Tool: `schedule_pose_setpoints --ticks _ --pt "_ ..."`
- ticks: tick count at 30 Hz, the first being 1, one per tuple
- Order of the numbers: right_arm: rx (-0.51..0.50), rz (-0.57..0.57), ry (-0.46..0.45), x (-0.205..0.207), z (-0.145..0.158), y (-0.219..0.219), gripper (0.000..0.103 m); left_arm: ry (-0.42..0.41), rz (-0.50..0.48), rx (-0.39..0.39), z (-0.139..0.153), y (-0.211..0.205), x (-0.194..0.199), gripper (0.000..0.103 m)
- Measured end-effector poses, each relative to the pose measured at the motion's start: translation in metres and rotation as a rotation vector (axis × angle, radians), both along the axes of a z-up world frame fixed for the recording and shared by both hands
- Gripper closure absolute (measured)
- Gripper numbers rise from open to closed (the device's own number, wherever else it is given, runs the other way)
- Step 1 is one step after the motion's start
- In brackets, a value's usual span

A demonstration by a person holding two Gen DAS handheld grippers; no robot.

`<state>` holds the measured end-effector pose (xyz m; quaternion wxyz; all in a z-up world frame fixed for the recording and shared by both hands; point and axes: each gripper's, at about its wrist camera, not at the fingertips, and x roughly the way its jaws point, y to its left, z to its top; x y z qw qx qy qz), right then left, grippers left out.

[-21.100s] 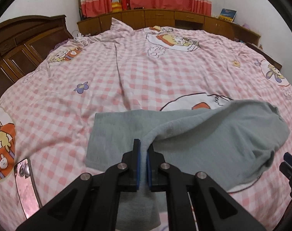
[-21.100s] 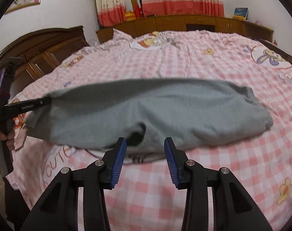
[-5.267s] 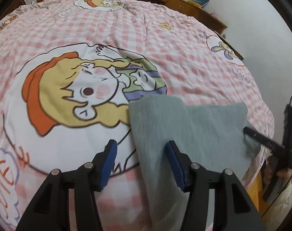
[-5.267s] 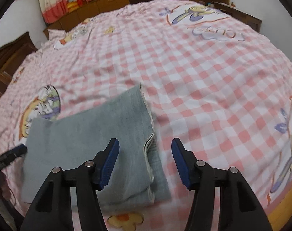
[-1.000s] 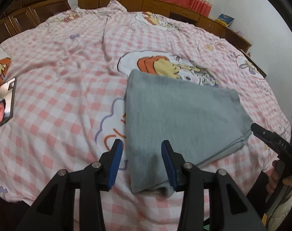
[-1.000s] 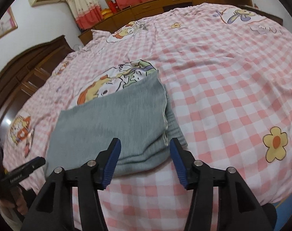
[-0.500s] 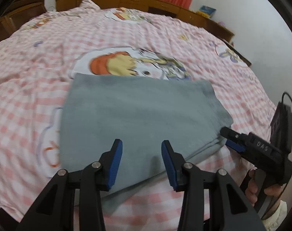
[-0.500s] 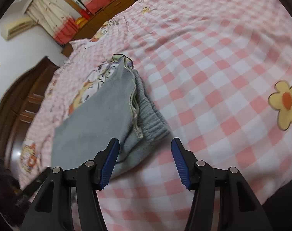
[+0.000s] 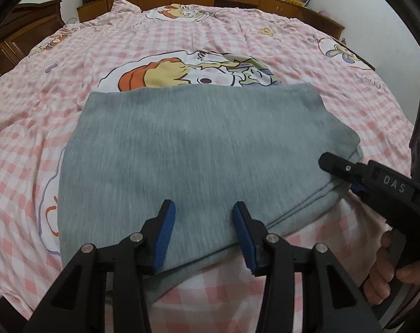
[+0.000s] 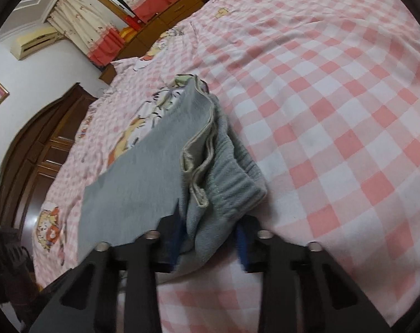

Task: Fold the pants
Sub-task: 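Grasp the waistband with the right gripper and fold it over the legs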

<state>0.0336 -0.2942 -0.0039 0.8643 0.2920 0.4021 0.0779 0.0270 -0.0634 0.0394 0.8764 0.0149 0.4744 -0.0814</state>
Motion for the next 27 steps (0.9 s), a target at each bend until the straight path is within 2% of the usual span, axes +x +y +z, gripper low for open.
schedule_pose_setpoints --ticks 5,9,12,15,23,27 --pt "-0.125 0.036 -0.086 -0.004 0.029 0.016 0.083 0.009 -0.004 -0.031 0.004 0.006 -0.005 0.057" --pt "-0.284 0.101 -0.167 -0.006 0.061 0.041 0.083 0.021 0.018 -0.103 0.019 0.030 -0.013 0.057" --pt "-0.402 0.170 -0.235 -0.006 0.083 0.064 0.084 0.001 0.043 -0.097 0.033 0.053 -0.016 0.057" --pt "-0.475 0.234 -0.278 -0.005 0.098 0.087 0.084 -0.026 0.073 -0.076 0.044 0.079 -0.015 0.057" --pt "-0.626 0.422 -0.316 0.002 0.115 0.159 0.084 -0.002 0.138 -0.025 0.042 0.141 0.010 0.057" --pt "-0.699 0.523 -0.318 0.002 0.110 0.202 0.084 0.013 0.171 -0.060 0.031 0.168 0.019 0.057"
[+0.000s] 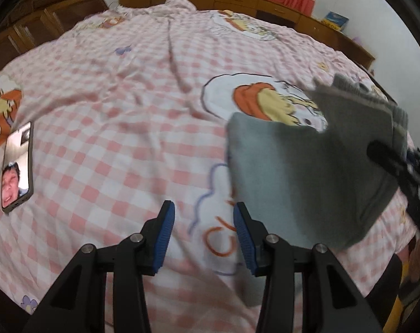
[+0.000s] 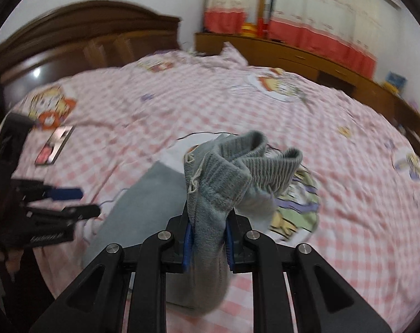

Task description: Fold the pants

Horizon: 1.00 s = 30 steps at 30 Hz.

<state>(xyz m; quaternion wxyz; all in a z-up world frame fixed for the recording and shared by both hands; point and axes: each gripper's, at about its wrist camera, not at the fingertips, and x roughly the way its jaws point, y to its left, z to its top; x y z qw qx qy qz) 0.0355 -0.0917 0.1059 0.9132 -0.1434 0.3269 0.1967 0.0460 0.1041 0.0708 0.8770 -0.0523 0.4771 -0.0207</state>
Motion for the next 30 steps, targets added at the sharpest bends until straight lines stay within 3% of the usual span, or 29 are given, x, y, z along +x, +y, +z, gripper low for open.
schedule_pose_setpoints --ticks 10,15,21,23,25,28,30 --pt "-0.132 0.073 0.073 -0.004 -0.043 0.063 0.084 -0.005 0.030 -0.093 -0.022 0.030 0.006 0.057" --pt "-0.109 0.082 0.064 -0.008 -0.039 0.075 0.084 -0.012 0.016 -0.119 -0.025 0.034 0.007 0.057" --pt "-0.258 0.131 0.108 -0.008 -0.069 0.103 0.080 -0.016 0.019 -0.152 -0.028 0.039 0.007 0.057" --pt "-0.241 0.109 0.101 -0.010 -0.072 0.103 0.078 -0.019 0.020 -0.155 -0.027 0.040 0.006 0.057" --pt "-0.218 0.118 0.104 -0.015 -0.069 0.103 0.068 -0.017 0.018 -0.155 -0.027 0.040 0.006 0.057" --pt "-0.179 0.152 0.126 -0.023 -0.063 0.100 0.061 -0.011 0.019 -0.143 -0.027 0.041 0.006 0.057" --pt "-0.158 0.164 0.132 -0.031 -0.058 0.096 0.060 -0.009 0.019 -0.130 -0.026 0.040 0.006 0.057"
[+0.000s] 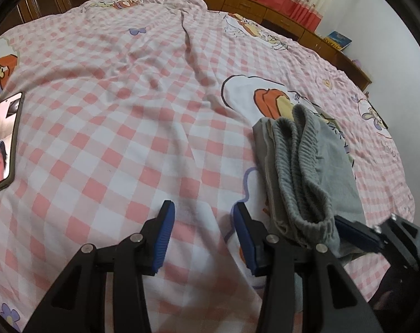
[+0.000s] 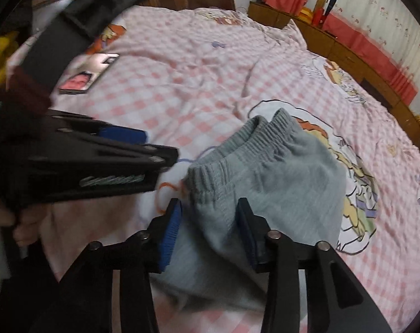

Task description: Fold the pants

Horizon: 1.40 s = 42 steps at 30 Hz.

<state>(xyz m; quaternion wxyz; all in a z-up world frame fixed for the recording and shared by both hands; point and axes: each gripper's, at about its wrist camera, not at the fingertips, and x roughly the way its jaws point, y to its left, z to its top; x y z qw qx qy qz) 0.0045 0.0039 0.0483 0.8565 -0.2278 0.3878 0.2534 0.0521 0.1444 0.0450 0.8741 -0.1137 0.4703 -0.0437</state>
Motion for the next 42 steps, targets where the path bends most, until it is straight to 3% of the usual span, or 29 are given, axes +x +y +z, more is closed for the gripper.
schedule_pose_setpoints --ticks 8,12,16,21,25,28,32,37,42 --pt "0.188 -0.028 0.048 -0.017 0.030 -0.053 0.060 -0.017 0.003 0.001 0.025 -0.004 -0.007 0.057" --pt "0.210 -0.110 0.014 -0.008 0.033 -0.079 0.060 -0.066 -0.014 -0.013 0.049 -0.018 -0.007 0.052" --pt "0.246 -0.210 0.045 0.011 0.023 -0.097 0.060 -0.074 -0.058 -0.034 0.060 -0.042 0.005 0.048" --pt "0.299 -0.253 0.100 0.025 0.012 -0.116 0.060 -0.036 -0.051 -0.061 0.045 -0.067 0.022 0.048" --pt "0.317 -0.257 0.116 0.031 0.003 -0.127 0.060 0.034 -0.034 -0.053 0.014 -0.071 0.024 0.048" --pt "0.308 -0.258 0.161 0.033 -0.012 -0.132 0.060 0.041 -0.018 -0.094 -0.001 -0.066 0.018 0.042" --pt "0.353 -0.269 0.196 0.037 -0.019 -0.141 0.053 0.038 -0.020 -0.118 -0.003 -0.063 0.018 0.041" --pt "0.464 -0.301 0.191 0.047 -0.006 -0.152 0.052 0.039 -0.025 -0.106 -0.003 -0.064 0.021 0.041" --pt "0.493 -0.336 0.223 0.067 -0.013 -0.149 0.050 0.035 -0.034 -0.111 -0.005 -0.065 0.022 0.038"
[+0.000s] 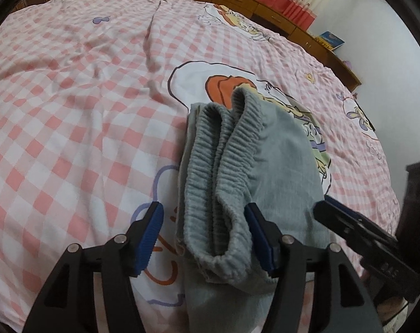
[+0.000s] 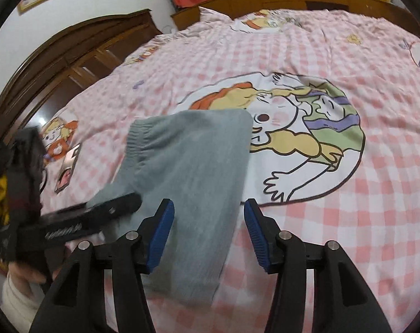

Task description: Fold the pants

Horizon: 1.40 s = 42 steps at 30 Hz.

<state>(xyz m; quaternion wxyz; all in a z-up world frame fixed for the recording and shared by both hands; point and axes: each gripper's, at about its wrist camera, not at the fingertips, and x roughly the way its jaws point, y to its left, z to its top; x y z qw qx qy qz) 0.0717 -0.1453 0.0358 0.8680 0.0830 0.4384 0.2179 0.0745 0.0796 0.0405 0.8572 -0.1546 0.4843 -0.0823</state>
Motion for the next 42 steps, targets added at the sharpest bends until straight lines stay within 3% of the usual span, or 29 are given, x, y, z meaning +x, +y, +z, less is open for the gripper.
schedule_pose_setpoints --ticks 6,7,8,10,12,14,21,26,30,35,42 --pt "0.122 0.002 0.085 0.019 -0.029 0.001 0.049 -0.007 0.006 -0.043 -0.006 0.002 0.007 0.037" --pt "0.134 -0.003 0.092 0.021 -0.030 0.001 0.049 -0.011 0.008 -0.047 -0.007 0.001 0.008 0.039" --pt "0.149 -0.010 0.096 0.022 -0.031 0.001 0.049 -0.017 0.004 -0.053 -0.006 0.000 0.008 0.050" --pt "0.159 -0.007 0.090 0.022 -0.028 0.004 0.068 -0.031 0.002 -0.061 -0.002 -0.003 0.005 0.059" --pt "0.152 -0.007 0.061 0.018 -0.021 0.005 0.076 -0.058 -0.009 -0.043 0.004 -0.009 0.002 0.071" --pt "0.142 0.003 0.025 0.013 -0.011 0.005 0.079 -0.089 -0.018 -0.043 0.014 -0.012 -0.003 0.072" --pt "0.131 -0.015 -0.097 -0.002 0.036 -0.021 0.079 -0.205 -0.081 -0.084 0.054 -0.038 -0.008 0.072" --pt "0.081 -0.041 -0.128 -0.002 0.048 -0.048 0.078 -0.222 -0.116 -0.097 0.054 -0.071 0.004 0.072" --pt "0.029 -0.065 -0.118 0.008 0.040 -0.068 0.078 -0.207 -0.131 -0.100 0.039 -0.095 0.018 0.071" --pt "0.010 -0.081 -0.052 0.025 0.011 -0.083 0.077 -0.161 -0.165 0.013 0.010 -0.121 0.034 0.070" --pt "-0.024 -0.110 -0.012 0.029 -0.023 -0.087 0.064 -0.143 -0.148 0.045 -0.004 -0.117 0.035 0.053"
